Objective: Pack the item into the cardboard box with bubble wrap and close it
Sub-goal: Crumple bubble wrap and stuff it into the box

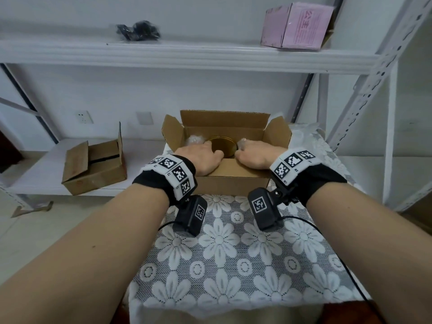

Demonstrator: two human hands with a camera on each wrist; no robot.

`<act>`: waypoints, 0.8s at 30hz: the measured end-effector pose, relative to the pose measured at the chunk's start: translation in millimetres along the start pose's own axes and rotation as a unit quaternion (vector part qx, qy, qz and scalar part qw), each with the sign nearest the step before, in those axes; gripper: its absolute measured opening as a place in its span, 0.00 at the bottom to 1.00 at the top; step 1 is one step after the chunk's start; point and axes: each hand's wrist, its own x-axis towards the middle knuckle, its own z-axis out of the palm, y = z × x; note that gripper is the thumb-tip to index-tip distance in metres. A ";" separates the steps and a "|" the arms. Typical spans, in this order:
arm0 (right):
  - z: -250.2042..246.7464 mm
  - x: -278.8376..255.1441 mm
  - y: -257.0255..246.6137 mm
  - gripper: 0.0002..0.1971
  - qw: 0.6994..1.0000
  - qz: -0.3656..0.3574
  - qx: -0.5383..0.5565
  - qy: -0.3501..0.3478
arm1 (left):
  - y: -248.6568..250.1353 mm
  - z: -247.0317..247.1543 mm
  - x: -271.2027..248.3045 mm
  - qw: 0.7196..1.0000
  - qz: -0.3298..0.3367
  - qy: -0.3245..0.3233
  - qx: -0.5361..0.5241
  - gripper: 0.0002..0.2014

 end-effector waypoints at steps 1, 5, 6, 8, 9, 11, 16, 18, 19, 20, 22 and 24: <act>-0.4 -6.3 1.8 0.22 0.999 -0.015 -0.013 0.035 | -0.4 -1.4 -1.8 1.000 0.004 -0.001 -0.013 0.29; -3.0 -28.3 2.0 0.13 0.991 -0.032 -0.051 0.122 | 3.0 -7.8 -12.3 0.997 0.035 0.062 -0.035 0.23; -2.7 -29.1 2.3 0.13 0.994 -0.029 -0.032 0.099 | 5.2 -9.8 -15.1 0.996 0.039 0.077 -0.036 0.21; -3.7 -27.6 2.7 0.15 0.998 -0.029 0.008 0.059 | 9.9 -12.9 -18.8 0.995 0.043 0.076 -0.053 0.18; -5.0 -29.0 3.0 0.15 0.998 -0.032 0.026 0.052 | 12.4 -13.5 -20.8 0.994 0.046 0.071 -0.076 0.17; -6.6 -34.9 5.5 0.17 0.995 -0.048 0.069 0.059 | 19.0 -15.0 -27.7 0.987 0.064 0.077 -0.123 0.13; -7.9 -50.2 23.9 0.15 0.950 -0.104 0.196 0.220 | 46.6 -22.5 -42.4 0.956 0.126 0.151 -0.216 0.11; -9.8 -58.4 36.1 0.13 0.928 -0.110 0.231 0.271 | 63.6 -23.3 -46.0 0.942 0.150 0.162 -0.254 0.10; -10.8 -62.6 42.9 0.13 0.920 -0.105 0.243 0.290 | 72.2 -22.5 -47.5 0.935 0.161 0.164 -0.270 0.09; -10.9 -65.9 51.2 0.13 0.913 -0.096 0.251 0.306 | 81.2 -21.1 -49.3 0.928 0.173 0.167 -0.284 0.09; -7.7 -73.5 69.6 0.12 0.907 -0.070 0.263 0.320 | 99.6 -15.8 -52.5 0.911 0.191 0.183 -0.317 0.08; -0.1 -80.8 88.9 0.11 0.906 -0.036 0.272 0.322 | 118.0 -9.1 -57.0 0.888 0.205 0.187 -0.368 0.07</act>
